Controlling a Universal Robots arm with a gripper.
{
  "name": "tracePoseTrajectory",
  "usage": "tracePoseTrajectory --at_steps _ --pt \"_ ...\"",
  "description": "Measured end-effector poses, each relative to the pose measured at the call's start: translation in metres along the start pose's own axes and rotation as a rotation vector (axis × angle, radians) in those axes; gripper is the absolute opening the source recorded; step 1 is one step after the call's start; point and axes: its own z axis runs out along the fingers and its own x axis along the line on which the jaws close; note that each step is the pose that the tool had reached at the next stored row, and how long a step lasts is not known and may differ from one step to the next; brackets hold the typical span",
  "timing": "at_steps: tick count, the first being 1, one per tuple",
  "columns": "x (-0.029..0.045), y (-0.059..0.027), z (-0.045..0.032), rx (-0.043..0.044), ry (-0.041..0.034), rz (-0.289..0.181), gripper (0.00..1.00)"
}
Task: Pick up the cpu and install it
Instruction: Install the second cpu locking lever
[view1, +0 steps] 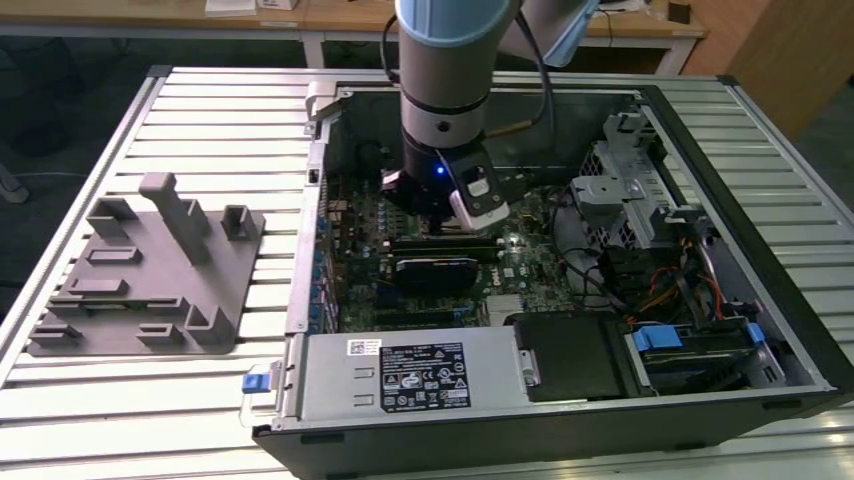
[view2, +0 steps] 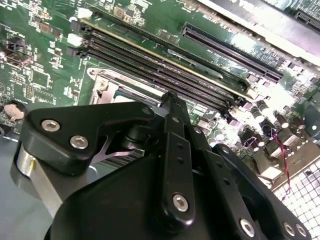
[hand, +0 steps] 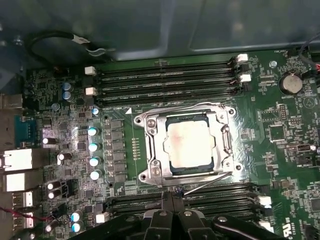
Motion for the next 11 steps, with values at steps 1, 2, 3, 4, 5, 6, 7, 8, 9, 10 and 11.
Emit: tracePoseTrajectory --at_steps 1,2,3,4,5,6,7,8,9,10,11 --pt "0.0006 -0.0016 0.0006 -0.0049 0.0006 0.000 0.11" --pt "0.0011 -0.0032 0.0012 -0.0108 0.0013 0.000 0.11" --pt "0.0014 -0.0046 0.0017 -0.0184 0.0020 0.000 0.11" --pt "0.0014 -0.0059 0.0020 -0.0282 0.0030 0.001 0.11" --pt "0.0014 -0.0071 0.0022 -0.0398 0.0041 0.001 0.11" --pt "0.0017 -0.0085 0.0024 -0.0503 0.0054 0.001 0.11" --pt "0.0021 -0.0099 0.0026 -0.0596 0.0063 0.002 0.11" --pt "0.0026 -0.0114 0.0029 -0.0692 0.0074 0.002 0.11" --pt "0.0031 -0.0129 0.0032 -0.0775 0.0082 0.002 0.11" --pt "0.0036 -0.0144 0.0036 -0.0848 0.0090 0.003 0.11" --pt "0.0041 -0.0162 0.0041 -0.0912 0.0096 0.003 0.11"
